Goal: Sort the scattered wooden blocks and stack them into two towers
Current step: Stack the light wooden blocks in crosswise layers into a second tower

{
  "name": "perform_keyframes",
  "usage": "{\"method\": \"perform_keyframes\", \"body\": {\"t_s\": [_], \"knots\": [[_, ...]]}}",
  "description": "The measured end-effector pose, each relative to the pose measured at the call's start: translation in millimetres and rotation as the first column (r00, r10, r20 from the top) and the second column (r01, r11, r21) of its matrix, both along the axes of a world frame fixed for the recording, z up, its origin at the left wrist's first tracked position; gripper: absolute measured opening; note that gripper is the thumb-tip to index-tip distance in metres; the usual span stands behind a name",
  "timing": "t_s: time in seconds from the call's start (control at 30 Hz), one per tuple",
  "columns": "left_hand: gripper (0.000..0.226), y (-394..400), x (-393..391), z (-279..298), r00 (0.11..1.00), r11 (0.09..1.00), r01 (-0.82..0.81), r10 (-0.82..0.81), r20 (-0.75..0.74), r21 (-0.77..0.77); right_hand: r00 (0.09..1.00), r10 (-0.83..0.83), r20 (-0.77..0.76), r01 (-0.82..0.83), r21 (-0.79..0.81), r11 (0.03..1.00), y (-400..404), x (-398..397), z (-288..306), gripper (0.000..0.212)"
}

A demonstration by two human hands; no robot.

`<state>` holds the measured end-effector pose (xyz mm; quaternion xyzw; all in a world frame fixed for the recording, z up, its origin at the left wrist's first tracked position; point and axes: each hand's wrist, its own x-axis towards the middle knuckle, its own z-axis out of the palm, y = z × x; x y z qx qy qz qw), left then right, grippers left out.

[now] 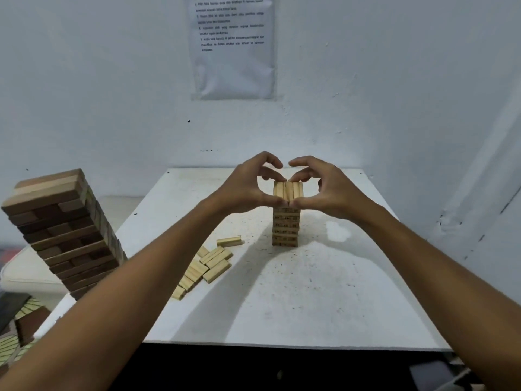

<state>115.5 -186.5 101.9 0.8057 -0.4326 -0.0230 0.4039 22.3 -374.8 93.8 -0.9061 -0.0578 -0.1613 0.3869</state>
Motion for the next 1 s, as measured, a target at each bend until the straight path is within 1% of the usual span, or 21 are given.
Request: {"method": "perform_keyframes", "body": {"t_s": [0.33,1.0], "knots": [[0.058,-18,22,-4,0.999,0.997,0.022,-0.02,-0.028,0.075,0.998,0.001,-0.063,0.003,0.07,0.998,-18,22,-9,0.069],[0.057,-15,22,-12,0.999,0.996,0.009,-0.005,-0.044,0.089,0.995,0.008,-0.1,-0.001,0.075,0.997,-17,26,-16,0.072]]}}
